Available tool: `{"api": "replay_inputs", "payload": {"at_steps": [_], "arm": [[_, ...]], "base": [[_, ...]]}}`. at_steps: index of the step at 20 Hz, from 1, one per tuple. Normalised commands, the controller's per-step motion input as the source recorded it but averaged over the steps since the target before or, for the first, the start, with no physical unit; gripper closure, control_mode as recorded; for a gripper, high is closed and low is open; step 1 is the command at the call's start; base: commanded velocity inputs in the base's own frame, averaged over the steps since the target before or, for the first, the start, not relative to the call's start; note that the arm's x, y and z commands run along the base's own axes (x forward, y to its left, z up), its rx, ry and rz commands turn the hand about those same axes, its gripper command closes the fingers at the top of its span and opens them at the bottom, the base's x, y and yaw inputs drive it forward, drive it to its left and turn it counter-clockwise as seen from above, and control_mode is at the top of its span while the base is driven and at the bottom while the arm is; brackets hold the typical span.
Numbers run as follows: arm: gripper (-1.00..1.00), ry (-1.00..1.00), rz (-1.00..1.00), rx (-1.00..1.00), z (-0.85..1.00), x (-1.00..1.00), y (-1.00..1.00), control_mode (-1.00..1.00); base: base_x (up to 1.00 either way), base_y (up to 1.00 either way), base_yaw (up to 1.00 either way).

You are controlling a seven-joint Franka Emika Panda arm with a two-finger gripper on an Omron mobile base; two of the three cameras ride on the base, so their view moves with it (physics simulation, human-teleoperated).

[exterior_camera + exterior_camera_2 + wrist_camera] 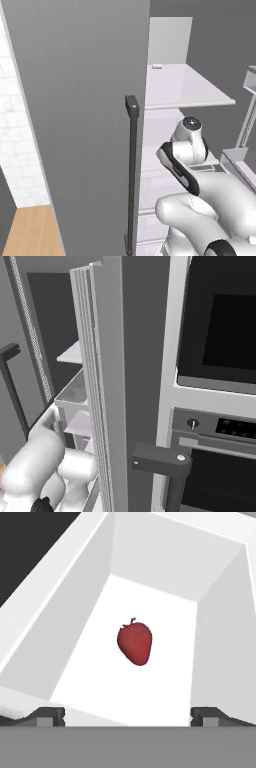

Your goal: Take the strawberry from the fridge and place it on top of the pancake, located on the dining counter.

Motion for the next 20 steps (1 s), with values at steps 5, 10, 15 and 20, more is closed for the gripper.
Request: {"api": "replay_inputs", "payload": {"at_steps": [5, 10, 15, 20], "arm": [[-1.00, 0.00, 0.00, 0.00, -0.04, 0.28, 0.00, -1.00], [-1.00, 0.03, 0.00, 0.00, -0.19, 0.23, 0.00, -1.00], [-1.00, 0.02, 0.00, 0.00, -0.24, 0.18, 0.00, -1.00], [-1.00, 0.00, 0.00, 0.00, -0.09, 0.30, -0.01, -1.00]], "base": [[0.00, 0.00, 0.00], [0.00, 0.00, 0.00], [0.00, 0.00, 0.00], [0.00, 0.00, 0.00]]}}
